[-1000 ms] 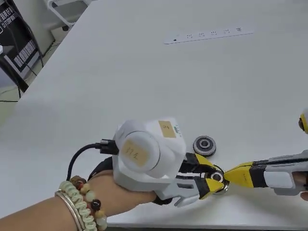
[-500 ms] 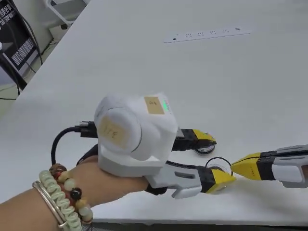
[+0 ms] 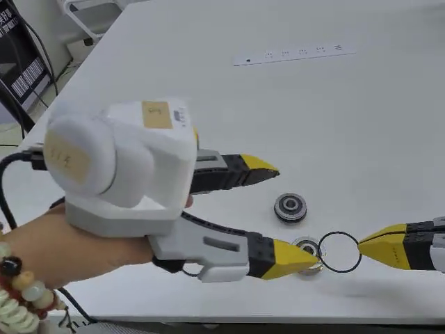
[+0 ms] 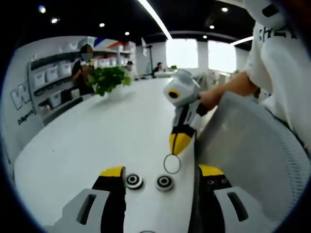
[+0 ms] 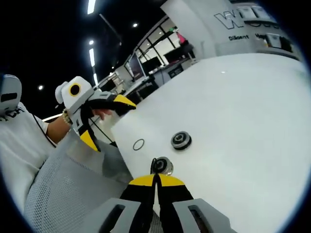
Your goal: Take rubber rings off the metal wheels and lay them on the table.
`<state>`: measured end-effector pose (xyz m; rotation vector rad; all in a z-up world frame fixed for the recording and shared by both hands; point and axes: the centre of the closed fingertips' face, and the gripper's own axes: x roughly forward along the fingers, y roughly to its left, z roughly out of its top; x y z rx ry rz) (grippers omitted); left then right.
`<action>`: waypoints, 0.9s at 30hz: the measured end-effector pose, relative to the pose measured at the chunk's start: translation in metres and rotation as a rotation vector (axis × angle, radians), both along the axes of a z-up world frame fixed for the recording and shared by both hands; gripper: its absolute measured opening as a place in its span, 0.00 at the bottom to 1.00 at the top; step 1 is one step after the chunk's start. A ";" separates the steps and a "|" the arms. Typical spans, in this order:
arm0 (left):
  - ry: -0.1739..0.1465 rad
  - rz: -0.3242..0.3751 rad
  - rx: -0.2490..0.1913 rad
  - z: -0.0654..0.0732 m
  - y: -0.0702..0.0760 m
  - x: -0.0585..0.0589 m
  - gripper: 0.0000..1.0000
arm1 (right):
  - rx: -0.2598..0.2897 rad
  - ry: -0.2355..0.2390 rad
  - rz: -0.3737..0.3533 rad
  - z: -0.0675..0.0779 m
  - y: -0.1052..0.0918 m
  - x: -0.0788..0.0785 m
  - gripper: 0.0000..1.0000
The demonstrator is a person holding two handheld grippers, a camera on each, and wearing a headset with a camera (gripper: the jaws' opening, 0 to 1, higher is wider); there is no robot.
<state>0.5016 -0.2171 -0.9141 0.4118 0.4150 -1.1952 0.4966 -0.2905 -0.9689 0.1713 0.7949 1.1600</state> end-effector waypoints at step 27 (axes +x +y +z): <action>-0.020 0.291 -0.017 0.020 0.097 -0.018 0.70 | -0.064 -0.194 0.153 0.063 0.006 0.009 0.00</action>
